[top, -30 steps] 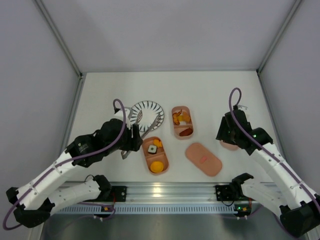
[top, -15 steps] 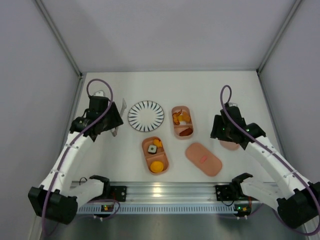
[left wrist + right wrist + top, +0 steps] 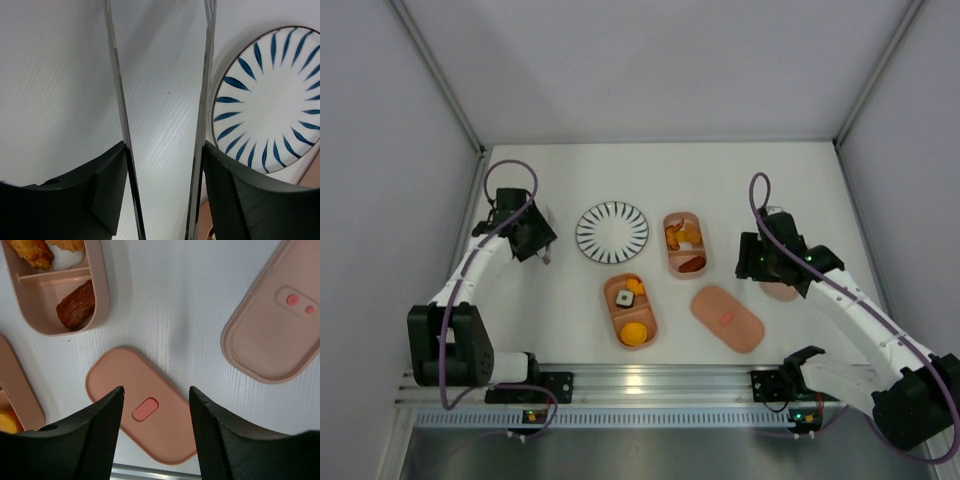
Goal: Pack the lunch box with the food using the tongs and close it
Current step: Place the clamp at the center of the board.
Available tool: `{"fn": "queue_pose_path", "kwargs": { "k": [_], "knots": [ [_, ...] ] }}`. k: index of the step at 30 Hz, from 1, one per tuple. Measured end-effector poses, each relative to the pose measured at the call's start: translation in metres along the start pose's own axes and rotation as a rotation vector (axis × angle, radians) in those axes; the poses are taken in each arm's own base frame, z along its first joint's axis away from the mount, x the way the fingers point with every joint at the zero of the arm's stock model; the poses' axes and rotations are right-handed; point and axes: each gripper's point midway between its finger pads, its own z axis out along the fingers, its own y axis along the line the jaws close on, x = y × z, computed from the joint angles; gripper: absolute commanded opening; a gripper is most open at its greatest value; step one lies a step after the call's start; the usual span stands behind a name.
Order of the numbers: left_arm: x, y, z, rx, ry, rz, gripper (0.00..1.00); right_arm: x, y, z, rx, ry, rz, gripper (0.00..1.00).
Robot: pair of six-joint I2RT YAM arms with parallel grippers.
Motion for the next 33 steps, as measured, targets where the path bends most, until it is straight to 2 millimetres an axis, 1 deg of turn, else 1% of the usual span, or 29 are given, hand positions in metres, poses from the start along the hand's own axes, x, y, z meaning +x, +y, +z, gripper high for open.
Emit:
{"fn": "queue_pose_path", "kwargs": {
  "k": [4,5,6,9,11,15,17,18,21,24,29,33],
  "knots": [
    [0.005,0.026,0.021,-0.044,0.037,-0.061,0.66,0.007,-0.001,0.003,-0.002,0.017,-0.009,0.55],
    [0.007,0.03,0.025,-0.052,0.046,-0.069,0.69,0.007,-0.002,0.004,-0.003,0.016,-0.009,0.55],
    [0.01,0.032,0.031,-0.057,0.06,-0.071,0.69,0.007,-0.002,0.004,-0.003,0.015,-0.009,0.55],
    [0.014,0.026,0.04,-0.026,0.079,-0.078,0.72,0.007,-0.002,0.004,-0.003,0.014,-0.008,0.55],
    [0.02,0.025,0.048,-0.014,0.1,-0.084,0.76,0.007,-0.001,0.004,-0.003,0.014,-0.006,0.55],
    [0.039,0.029,0.062,-0.011,0.158,-0.104,0.79,0.007,-0.001,0.005,-0.001,0.016,0.002,0.55],
    [0.049,0.032,0.066,-0.01,0.183,-0.115,0.8,0.008,-0.001,0.005,0.002,0.019,0.009,0.55],
    [0.051,0.032,0.066,-0.007,0.187,-0.118,0.81,0.008,-0.001,0.006,0.003,0.02,0.011,0.55],
    [0.047,0.026,0.067,0.02,0.172,-0.133,0.83,0.009,-0.003,0.008,0.014,0.026,0.017,0.55],
    [0.045,0.024,0.063,0.034,0.164,-0.137,0.83,0.008,-0.004,0.008,0.026,0.024,0.019,0.55],
    [0.027,0.01,0.041,0.092,0.104,-0.133,0.84,0.007,-0.008,0.01,0.05,0.02,0.022,0.55],
    [0.001,-0.007,0.017,0.157,0.032,-0.122,0.84,0.006,-0.011,0.01,0.069,0.012,0.026,0.55]
  ]
}}
